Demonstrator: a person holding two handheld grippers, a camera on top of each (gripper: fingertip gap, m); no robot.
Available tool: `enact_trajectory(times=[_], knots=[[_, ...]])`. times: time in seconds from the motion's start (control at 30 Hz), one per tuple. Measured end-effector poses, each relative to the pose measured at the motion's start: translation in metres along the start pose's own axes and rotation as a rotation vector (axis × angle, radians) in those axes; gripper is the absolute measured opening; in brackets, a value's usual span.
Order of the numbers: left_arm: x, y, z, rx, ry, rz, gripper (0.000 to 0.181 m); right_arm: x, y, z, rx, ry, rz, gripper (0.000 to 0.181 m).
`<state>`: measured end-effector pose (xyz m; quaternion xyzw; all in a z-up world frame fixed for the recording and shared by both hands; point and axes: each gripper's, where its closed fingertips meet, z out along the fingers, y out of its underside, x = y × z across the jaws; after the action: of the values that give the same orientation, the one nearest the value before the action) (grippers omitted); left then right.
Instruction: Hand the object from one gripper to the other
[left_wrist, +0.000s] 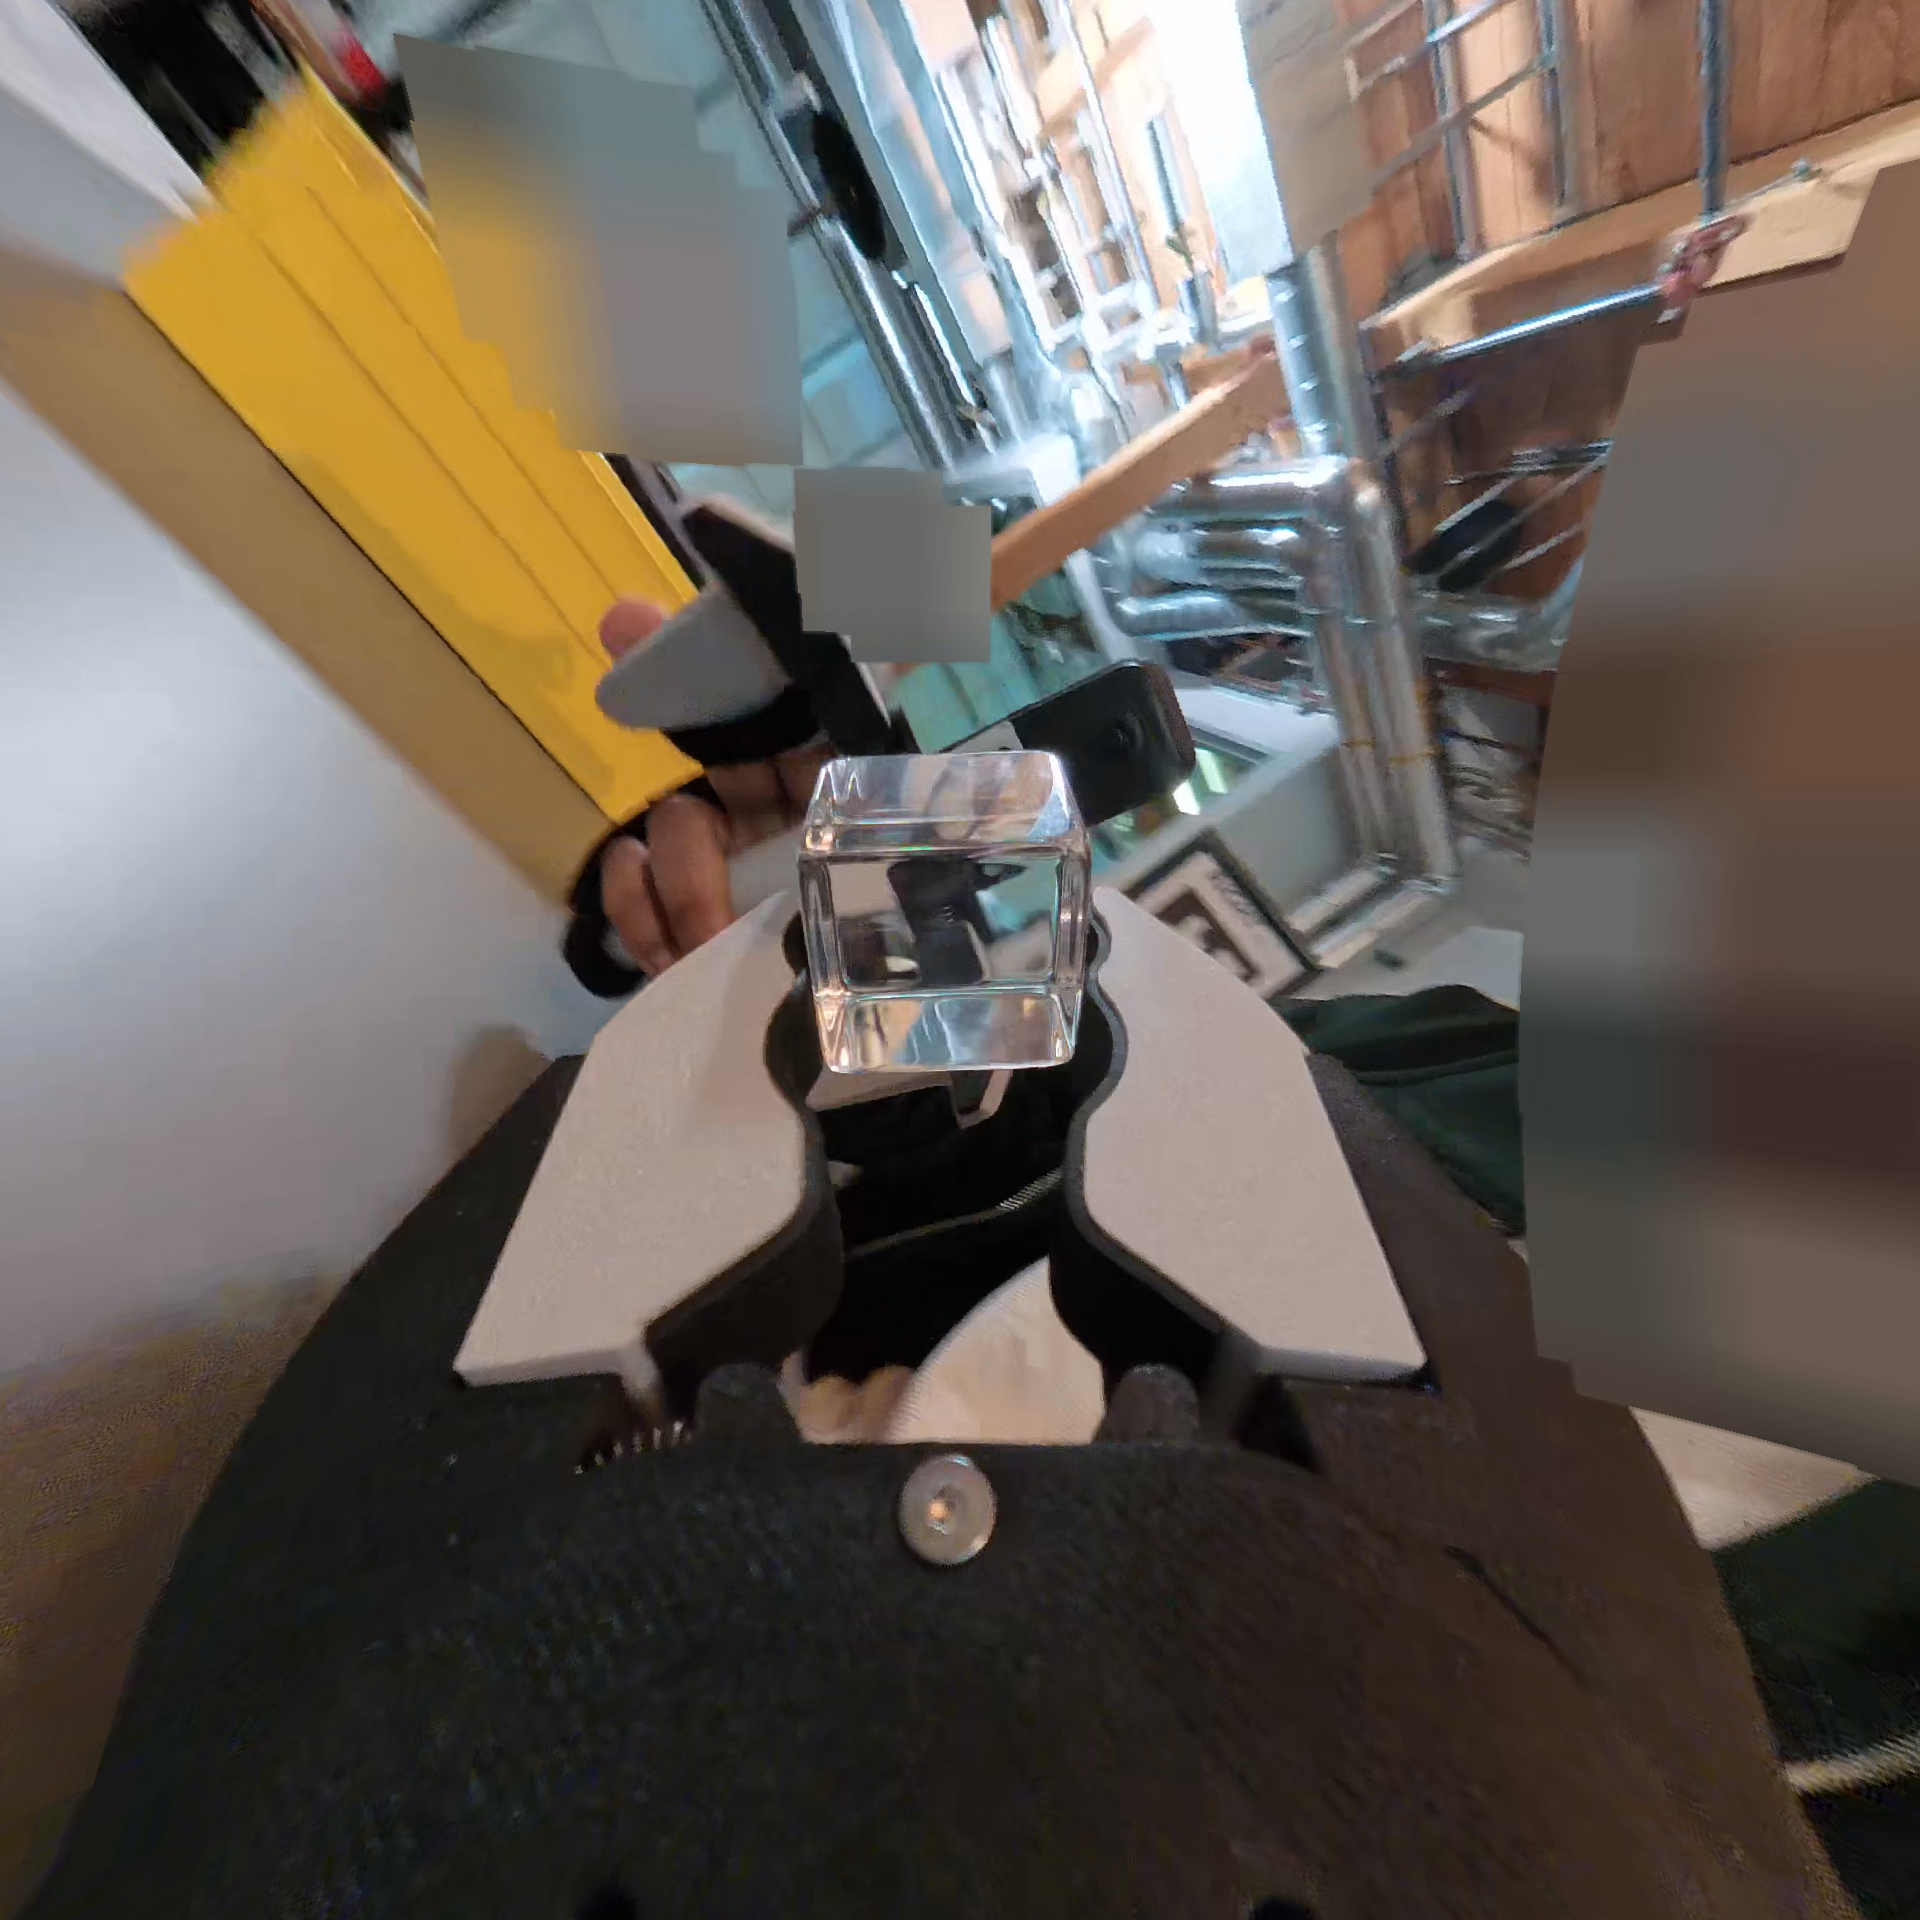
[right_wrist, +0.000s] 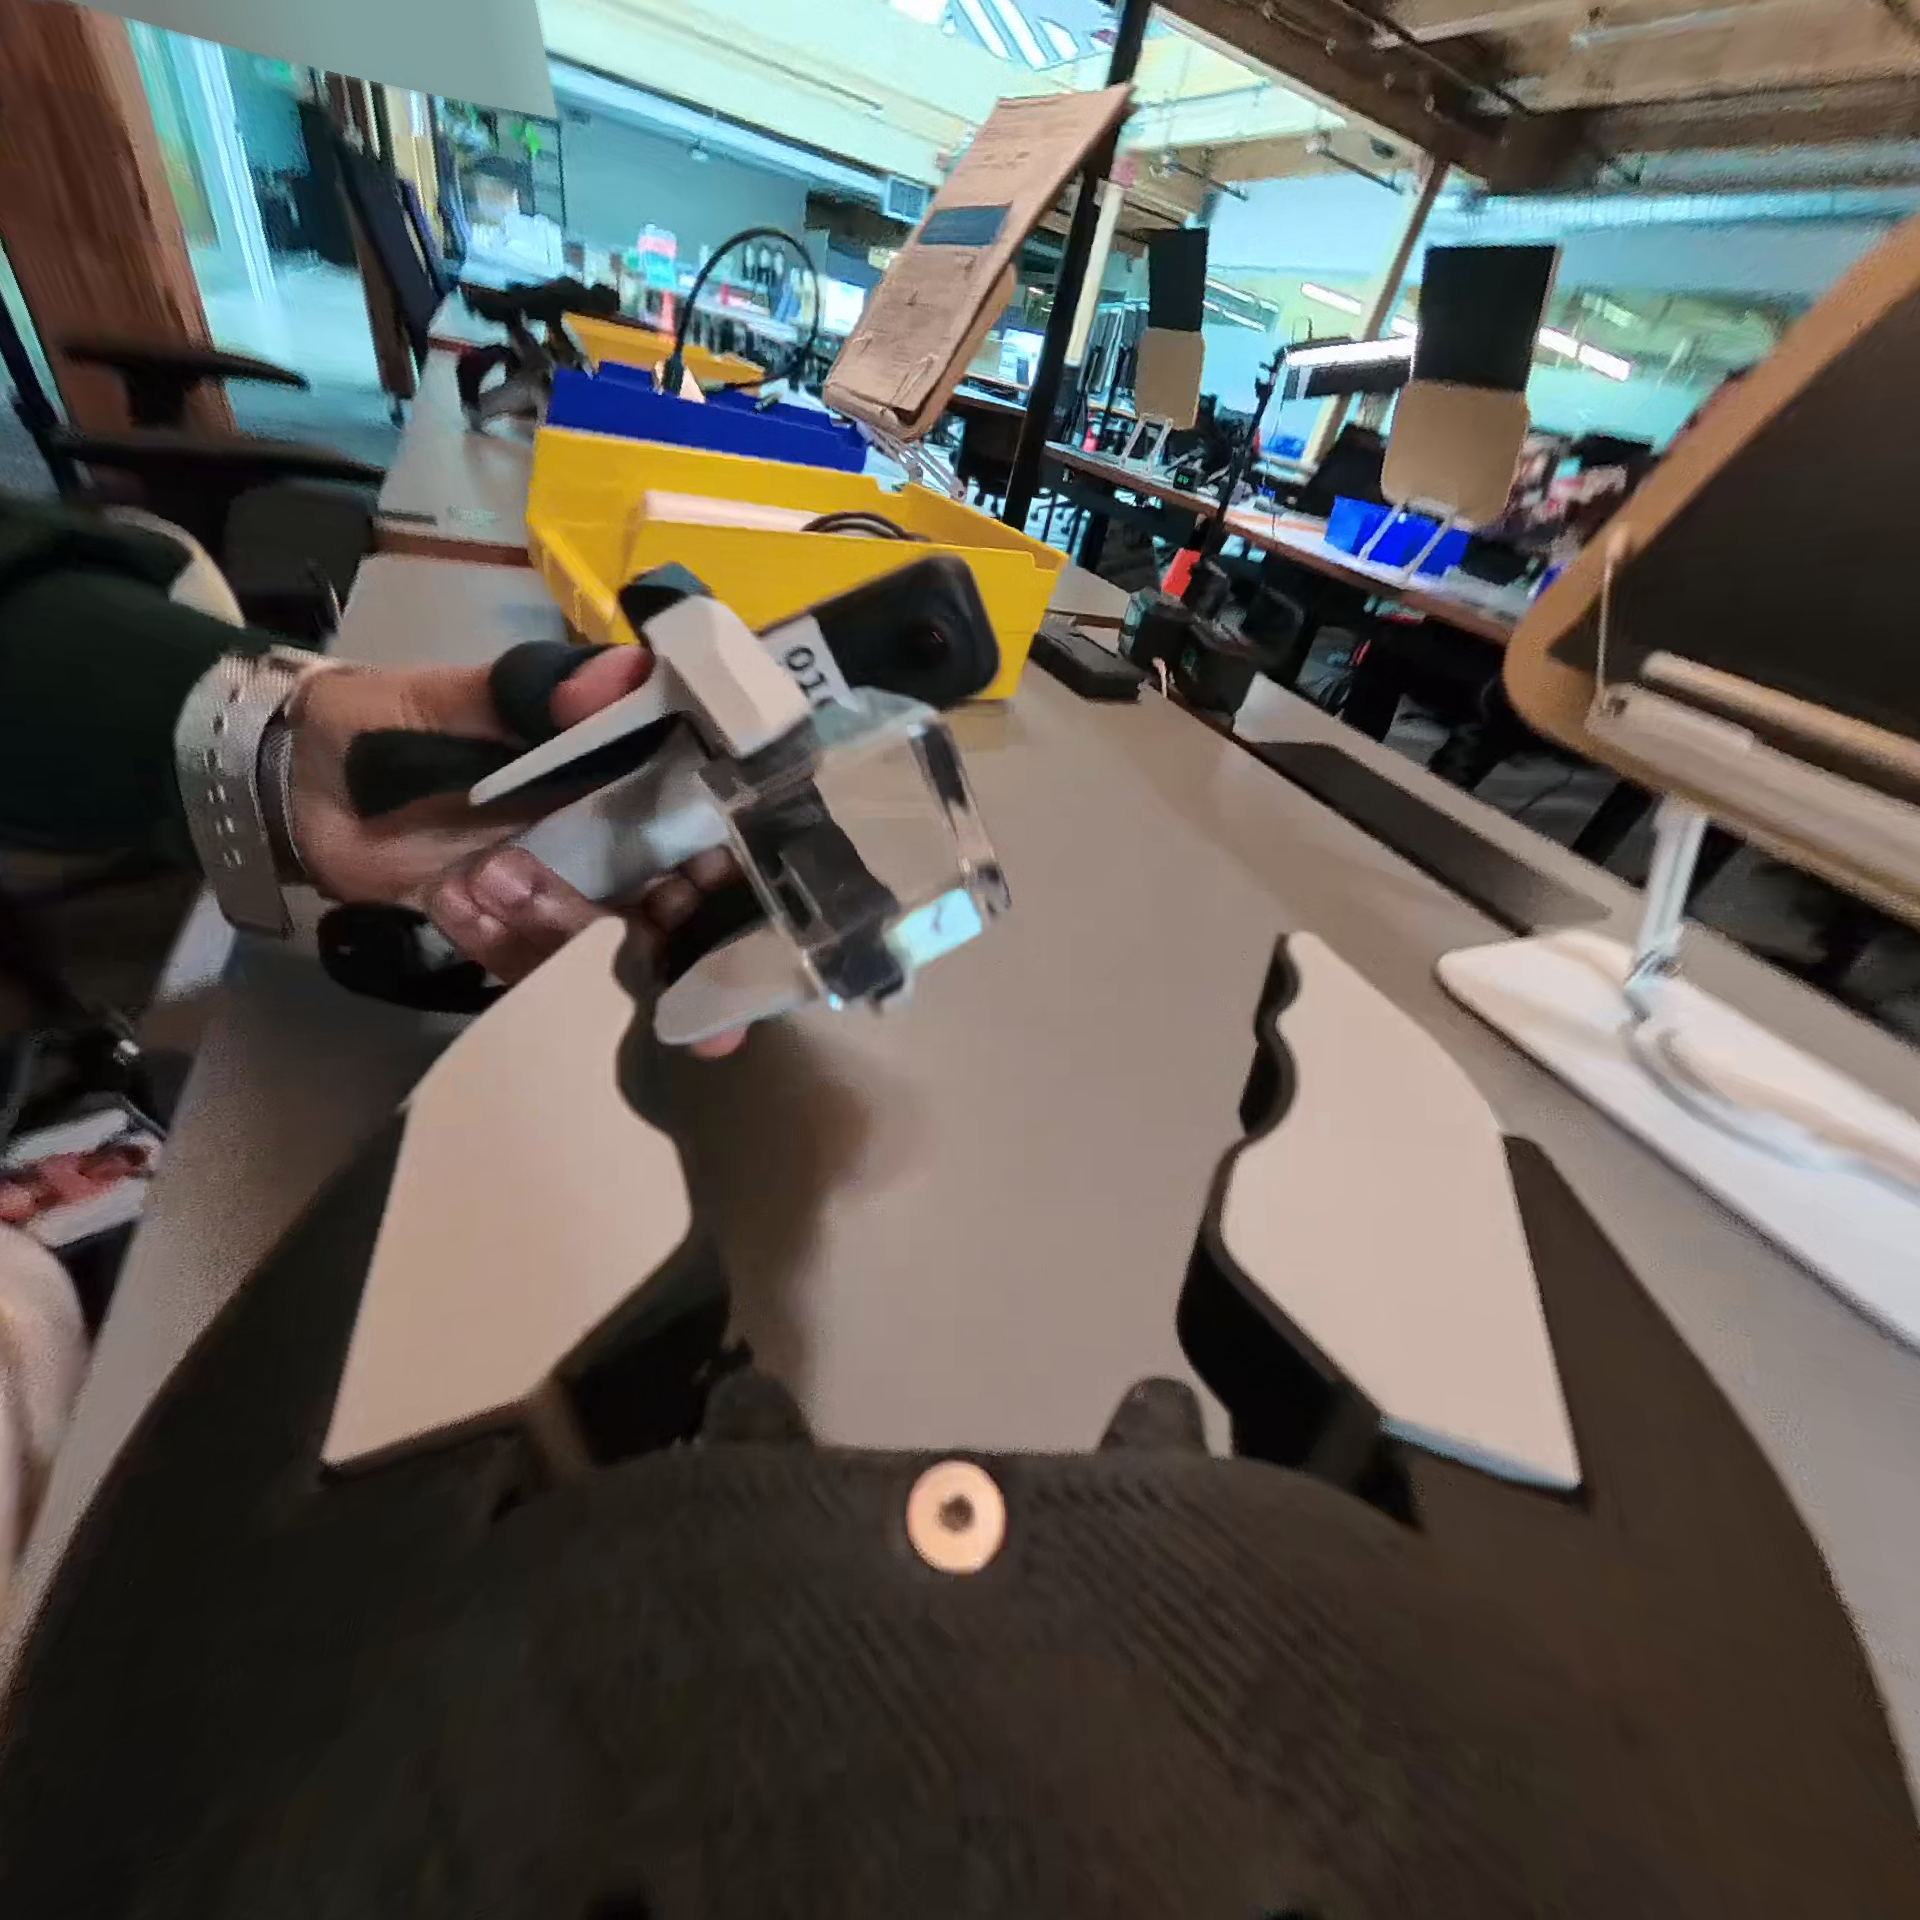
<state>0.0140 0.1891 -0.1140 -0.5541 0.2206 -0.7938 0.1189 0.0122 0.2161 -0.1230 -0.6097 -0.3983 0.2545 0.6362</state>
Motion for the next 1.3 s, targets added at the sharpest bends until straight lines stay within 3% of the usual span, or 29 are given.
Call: enact_trajectory(times=[0.1,0.23,0.33,0.53,0.73,0.83,0.93,1.03,1.2,1.3], knots=[[-0.011,-0.014,-0.014,0.027,-0.177,0.247,0.047,0.017,0.004,-0.004,0.047,0.0,0.215,0.113],[-0.021,-0.023,-0.028,-0.057,-0.418,0.664,0.046,0.038,-0.001,-0.014,0.167,-0.001,0.487,0.109],[-0.023,-0.024,-0.03,-0.112,-0.508,0.88,0.047,0.046,0.0,-0.018,0.21,-0.013,0.608,0.106],[-0.025,-0.017,-0.025,-0.155,-0.513,0.949,0.046,0.039,0.003,-0.014,0.186,-0.046,0.629,0.1],[-0.039,-0.015,-0.029,-0.231,-0.633,0.98,0.047,0.027,0.011,-0.006,0.09,-0.057,0.546,0.095],[-0.052,-0.016,-0.037,-0.315,-0.787,1.031,0.047,0.024,0.019,-0.004,0.031,-0.055,0.552,0.087],[-0.066,-0.02,-0.055,-0.502,-1.051,1.188,0.048,0.023,0.032,-0.003,-0.061,-0.034,0.624,0.075],[-0.074,-0.021,-0.065,-0.696,-1.268,1.353,0.049,0.015,0.043,0.003,-0.152,-0.02,0.658,0.074],[-0.079,-0.01,-0.061,-0.856,-1.387,1.461,0.05,-0.006,0.051,0.014,-0.297,-0.001,0.504,0.069],[-0.076,-0.008,-0.058,-0.908,-1.433,1.525,0.05,-0.014,0.052,0.017,-0.314,-0.007,0.513,0.065]])
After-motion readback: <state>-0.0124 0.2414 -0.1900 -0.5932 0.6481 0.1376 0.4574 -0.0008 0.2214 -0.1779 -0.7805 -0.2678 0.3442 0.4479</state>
